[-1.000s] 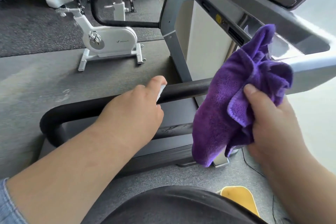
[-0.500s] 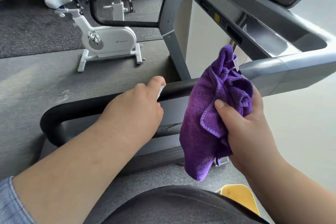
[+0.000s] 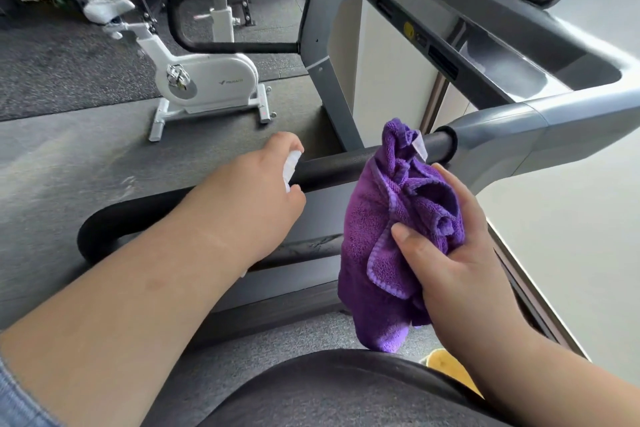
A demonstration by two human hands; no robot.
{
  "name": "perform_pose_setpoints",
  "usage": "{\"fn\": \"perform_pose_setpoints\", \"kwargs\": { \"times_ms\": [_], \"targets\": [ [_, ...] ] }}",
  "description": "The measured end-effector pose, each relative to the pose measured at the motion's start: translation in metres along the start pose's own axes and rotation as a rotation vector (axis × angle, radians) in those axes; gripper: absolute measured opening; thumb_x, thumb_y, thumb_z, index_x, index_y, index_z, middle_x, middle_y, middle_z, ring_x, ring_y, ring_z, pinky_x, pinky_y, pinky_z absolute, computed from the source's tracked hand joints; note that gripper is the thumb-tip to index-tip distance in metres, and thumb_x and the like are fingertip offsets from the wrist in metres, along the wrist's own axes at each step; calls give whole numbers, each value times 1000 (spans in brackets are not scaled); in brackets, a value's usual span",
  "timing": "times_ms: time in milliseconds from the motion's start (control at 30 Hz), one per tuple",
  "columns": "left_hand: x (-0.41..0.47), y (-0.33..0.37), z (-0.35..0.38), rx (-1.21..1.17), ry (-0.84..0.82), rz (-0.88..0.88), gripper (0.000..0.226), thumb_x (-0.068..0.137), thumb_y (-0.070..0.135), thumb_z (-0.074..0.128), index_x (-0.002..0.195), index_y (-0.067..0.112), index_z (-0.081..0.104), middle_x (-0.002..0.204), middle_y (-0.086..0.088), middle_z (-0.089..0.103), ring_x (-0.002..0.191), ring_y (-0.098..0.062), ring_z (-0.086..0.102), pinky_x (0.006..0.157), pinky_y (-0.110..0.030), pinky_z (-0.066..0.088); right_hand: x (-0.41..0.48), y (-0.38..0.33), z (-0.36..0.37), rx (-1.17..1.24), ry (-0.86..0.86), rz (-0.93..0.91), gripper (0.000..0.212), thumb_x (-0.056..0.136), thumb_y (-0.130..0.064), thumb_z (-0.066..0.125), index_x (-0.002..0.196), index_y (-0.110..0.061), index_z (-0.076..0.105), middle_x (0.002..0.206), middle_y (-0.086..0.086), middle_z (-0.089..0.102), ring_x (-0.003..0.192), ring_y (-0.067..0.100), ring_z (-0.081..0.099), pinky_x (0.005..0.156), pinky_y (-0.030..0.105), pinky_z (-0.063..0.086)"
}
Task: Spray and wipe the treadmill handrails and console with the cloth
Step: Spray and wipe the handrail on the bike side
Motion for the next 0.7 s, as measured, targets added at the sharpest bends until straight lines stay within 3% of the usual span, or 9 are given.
{"fn": "perform_pose_setpoints", "kwargs": {
  "times_ms": [200, 300, 433, 567, 700],
  "targets": [
    [-1, -2, -5, -55, -100, -8, 43, 90, 44, 54, 128, 51, 35, 95, 17, 50, 87, -14, 52, 68, -29, 35, -4, 1, -5, 16, 1, 15, 60, 77, -24, 72, 125, -56, 53, 119, -18, 69, 111, 4, 66, 103, 45, 48],
    [-2, -3, -4, -102, -152, -37, 35, 88, 42, 54, 118, 52, 39, 88, 19, 53, 75, -9, 59, 60, -28, 39, -4, 1, -5, 20, -15, 28, 61, 86, -14, 77, 127, -53, 53, 118, -19, 69, 109, 3, 66, 99, 41, 49],
    [-1, -1, -5, -84, -96, -64, 32, 88, 38, 54, 114, 48, 39, 83, 19, 49, 76, -8, 51, 57, -25, 34, -6, 1, -3, 30, -43, 38, 63, 85, -5, 70, 130, -45, 52, 115, -21, 70, 108, 0, 66, 94, 30, 48],
    [-1, 3, -8, -28, -73, -49, 39, 90, 40, 52, 124, 46, 34, 87, 15, 48, 85, -18, 50, 64, -31, 35, -5, 2, -4, 20, -49, 21, 62, 80, -20, 81, 128, -47, 53, 118, -19, 69, 110, 1, 65, 97, 33, 47],
    [-1, 7, -11, 117, -14, -1, 48, 91, 43, 48, 134, 45, 25, 105, 8, 51, 90, -21, 50, 71, -33, 37, -5, 1, -6, 33, -45, 19, 63, 72, -29, 77, 127, -48, 53, 117, -19, 70, 109, 2, 66, 99, 38, 49]
  ]
}}
Point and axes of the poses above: each hand's wrist, its own x-axis towards the middle knuckle, its own z-axis out of the palm, y = z × x, the point moved 4 cm from there along x, towards the middle knuckle
